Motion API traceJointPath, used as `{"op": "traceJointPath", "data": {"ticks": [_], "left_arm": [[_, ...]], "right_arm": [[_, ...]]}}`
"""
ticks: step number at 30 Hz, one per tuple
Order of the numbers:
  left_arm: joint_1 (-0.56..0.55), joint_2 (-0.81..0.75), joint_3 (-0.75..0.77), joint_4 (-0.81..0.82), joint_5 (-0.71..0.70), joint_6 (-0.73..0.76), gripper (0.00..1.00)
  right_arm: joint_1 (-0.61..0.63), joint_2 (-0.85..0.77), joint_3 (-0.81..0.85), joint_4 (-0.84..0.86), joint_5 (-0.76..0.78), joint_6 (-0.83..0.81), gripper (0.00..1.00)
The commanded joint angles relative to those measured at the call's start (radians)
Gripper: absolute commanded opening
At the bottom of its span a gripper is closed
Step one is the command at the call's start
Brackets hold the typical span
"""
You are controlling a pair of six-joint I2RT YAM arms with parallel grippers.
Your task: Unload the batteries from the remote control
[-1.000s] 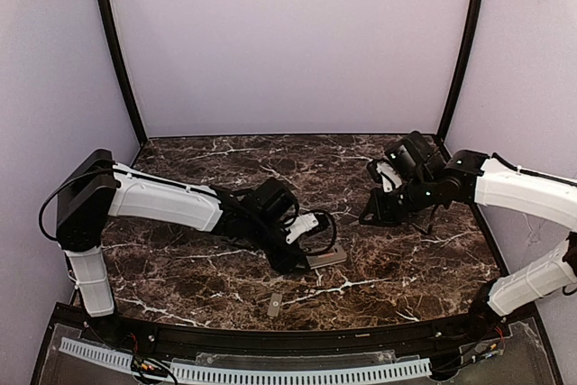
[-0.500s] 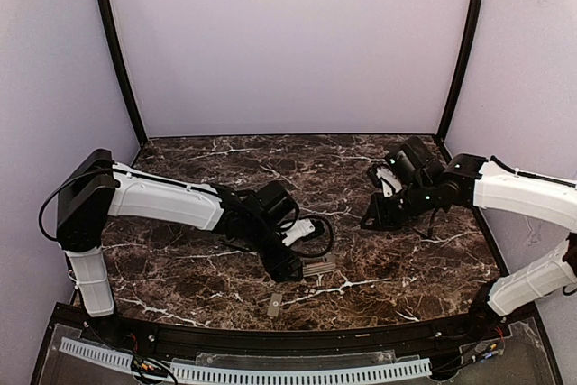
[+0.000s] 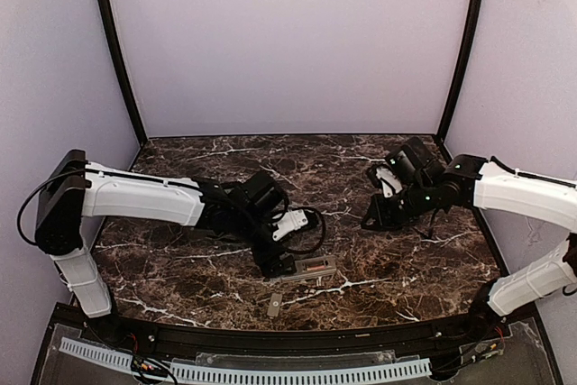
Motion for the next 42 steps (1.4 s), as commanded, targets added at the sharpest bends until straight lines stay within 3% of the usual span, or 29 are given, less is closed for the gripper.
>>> {"op": "traceJointPath", "data": {"ticks": [1, 5, 7, 12, 16, 22, 35, 42], "left_arm": [[-0.003, -0.150, -0.115, 0.146, -0.034, 0.083, 0.99], [-0.003, -0.251, -0.325, 0.425, 0.031, 0.110, 0.99], [-0.003, -0.245, -0.358, 0.488, 0.051, 0.101, 0.98], [-0.003, -0.165, -0.319, 0.466, 0.051, 0.061, 0.99], [-0.003, -0.140, -0.365, 0.589, 0.052, 0.043, 0.99], [-0.003, -0.087, -0.350, 0.589, 0.051, 0.065, 0.94], [-0.003, -0.010, -0.331, 0.538, 0.106, 0.103, 0.84], [-0.003, 0.009, -0.352, 0.588, 0.092, 0.136, 0.76]], "right_arm": [[-0.013, -0.030, 0.014, 0.018, 0.017, -0.078, 0.00], [-0.015, -0.044, 0.022, 0.038, -0.040, -0.217, 0.00], [-0.014, -0.043, 0.027, 0.052, -0.107, -0.292, 0.00], [-0.013, -0.028, 0.061, 0.076, -0.237, -0.461, 0.00], [-0.013, 0.010, 0.094, 0.080, -0.321, -0.557, 0.00], [-0.012, 0.095, 0.140, 0.046, -0.408, -0.663, 0.00], [-0.012, 0.143, 0.133, 0.007, -0.357, -0.703, 0.00], [-0.013, 0.146, 0.114, -0.019, -0.372, -0.735, 0.00]]}}
